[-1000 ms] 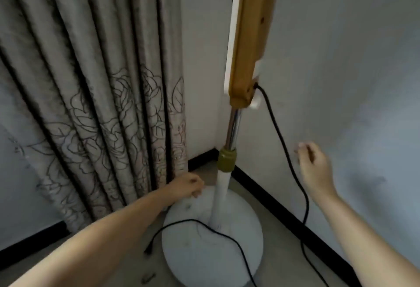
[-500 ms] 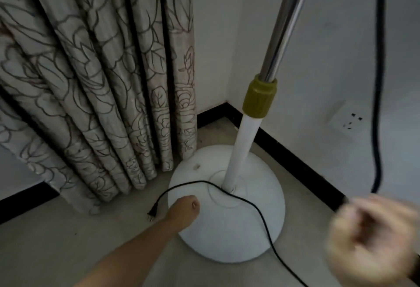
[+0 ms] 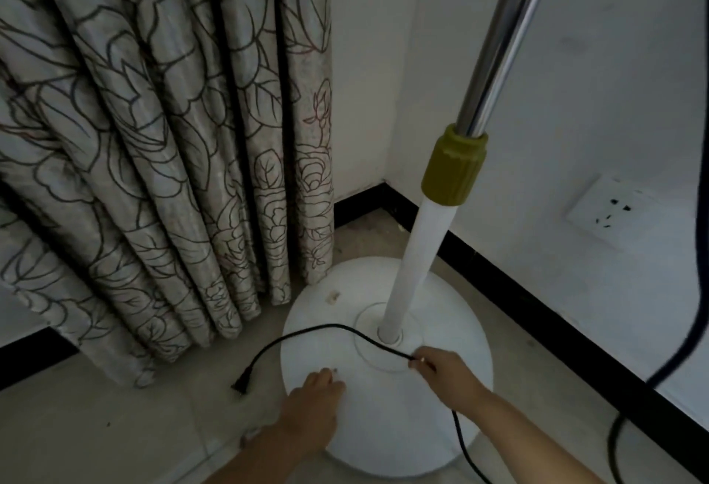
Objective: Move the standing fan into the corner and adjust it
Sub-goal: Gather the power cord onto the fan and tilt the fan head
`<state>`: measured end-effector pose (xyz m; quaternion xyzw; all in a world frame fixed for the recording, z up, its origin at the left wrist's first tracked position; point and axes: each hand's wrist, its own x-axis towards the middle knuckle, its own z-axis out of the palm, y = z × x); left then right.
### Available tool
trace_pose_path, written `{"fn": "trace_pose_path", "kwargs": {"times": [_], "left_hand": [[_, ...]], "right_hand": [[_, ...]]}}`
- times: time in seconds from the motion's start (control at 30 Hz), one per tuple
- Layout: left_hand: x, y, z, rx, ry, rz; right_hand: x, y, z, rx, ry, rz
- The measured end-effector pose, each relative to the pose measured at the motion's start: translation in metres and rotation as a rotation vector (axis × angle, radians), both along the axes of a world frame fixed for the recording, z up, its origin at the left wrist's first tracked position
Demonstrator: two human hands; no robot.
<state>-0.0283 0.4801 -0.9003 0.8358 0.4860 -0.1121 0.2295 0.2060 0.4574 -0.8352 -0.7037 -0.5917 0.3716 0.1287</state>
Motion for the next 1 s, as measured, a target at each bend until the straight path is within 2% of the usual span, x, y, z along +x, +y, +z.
{"fn": "trace_pose_path", "kwargs": {"times": [0.1,0.17,0.3,0.37,0.43,0.57,0.6,0.63,0.7,0.8,0.87,1.0], "left_hand": [[0.005,-0.006,-0.007,0.015,0.018,-0.004],[0.006,-0.008,-0.005,-0.010,0.022,-0.007],[0.015,0.000,0.030,-0.260,0.034,-0.042],[0.032,0.003,0.062,-0.429,-0.052,-0.095],[0.049,0.002,0.104,-0.502,-0.134,-0.105],[0.057,0.021,0.206,-0.868,-0.304,-0.244],[0.052,0.031,0.232,-0.876,-0.349,-0.225],[0.047,0.041,0.251,-0.817,-0.397,-0.197],[0.037,0.061,0.285,-0.575,-0.482,-0.077],[0.033,0.096,0.331,-0.255,-0.686,0.224],[0.042,0.113,0.359,-0.153,-0.873,0.370],[0.078,0.124,0.408,-0.039,-1.133,0.365]], "right_hand": [[0.011,-0.012,0.063,0.106,0.082,-0.024],[0.029,-0.024,0.114,0.088,0.099,0.017],[0.069,-0.052,0.199,0.045,0.001,0.040],[0.083,-0.055,0.229,0.078,-0.065,0.010],[0.097,-0.053,0.259,0.123,-0.117,-0.034],[0.121,-0.047,0.318,0.230,-0.167,-0.103],[0.126,-0.046,0.331,0.269,-0.175,-0.125],[0.129,-0.043,0.343,0.307,-0.190,-0.148],[0.130,-0.035,0.363,0.370,-0.305,-0.150],[0.131,-0.016,0.394,0.392,-0.485,-0.136],[0.130,0.002,0.408,0.430,-0.556,-0.166],[0.108,0.043,0.421,0.609,-0.601,-0.210]]}}
